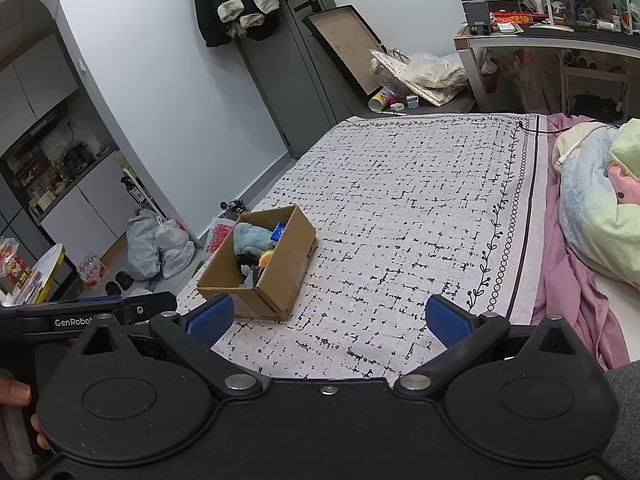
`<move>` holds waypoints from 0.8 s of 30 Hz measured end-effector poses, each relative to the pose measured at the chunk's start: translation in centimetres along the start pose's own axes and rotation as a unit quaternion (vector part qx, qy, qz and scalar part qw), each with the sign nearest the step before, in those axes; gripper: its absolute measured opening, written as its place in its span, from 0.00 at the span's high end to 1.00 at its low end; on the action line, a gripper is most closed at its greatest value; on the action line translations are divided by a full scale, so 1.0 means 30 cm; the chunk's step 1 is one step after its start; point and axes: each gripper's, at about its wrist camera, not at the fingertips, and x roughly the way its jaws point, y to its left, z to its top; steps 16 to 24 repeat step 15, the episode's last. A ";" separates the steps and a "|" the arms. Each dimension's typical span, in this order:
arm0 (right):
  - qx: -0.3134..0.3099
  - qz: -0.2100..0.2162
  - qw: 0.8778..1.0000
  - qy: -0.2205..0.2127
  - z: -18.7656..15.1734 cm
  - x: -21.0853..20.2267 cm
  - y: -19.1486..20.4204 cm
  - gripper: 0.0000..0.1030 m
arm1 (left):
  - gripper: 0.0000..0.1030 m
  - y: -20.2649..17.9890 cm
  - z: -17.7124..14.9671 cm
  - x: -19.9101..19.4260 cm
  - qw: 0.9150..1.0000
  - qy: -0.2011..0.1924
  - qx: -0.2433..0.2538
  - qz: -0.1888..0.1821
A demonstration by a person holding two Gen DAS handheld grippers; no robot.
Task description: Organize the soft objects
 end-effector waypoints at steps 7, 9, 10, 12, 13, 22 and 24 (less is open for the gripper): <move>0.002 0.001 1.000 0.007 0.000 0.014 -0.010 0.00 | 0.01 -0.012 0.005 0.033 1.000 0.007 0.000 0.002; 0.004 0.002 1.000 0.009 0.001 0.018 -0.016 0.00 | 0.01 -0.017 0.007 0.042 1.000 0.008 0.001 0.002; 0.005 0.002 1.000 0.009 0.002 0.019 -0.016 0.00 | 0.01 -0.021 0.008 0.046 1.000 0.008 0.002 0.002; 0.006 0.002 1.000 0.010 0.001 0.023 -0.021 0.00 | 0.01 -0.025 0.010 0.054 1.000 0.008 0.003 0.002; 0.006 0.002 1.000 0.010 0.002 0.025 -0.024 0.00 | 0.01 -0.026 0.010 0.057 1.000 0.007 0.002 0.001; 0.008 0.002 1.000 0.009 0.001 0.026 -0.028 0.00 | 0.01 -0.031 0.014 0.064 1.000 0.007 0.000 0.003; 0.008 0.002 1.000 0.009 0.001 0.026 -0.028 0.00 | 0.01 -0.031 0.014 0.064 1.000 0.007 0.000 0.003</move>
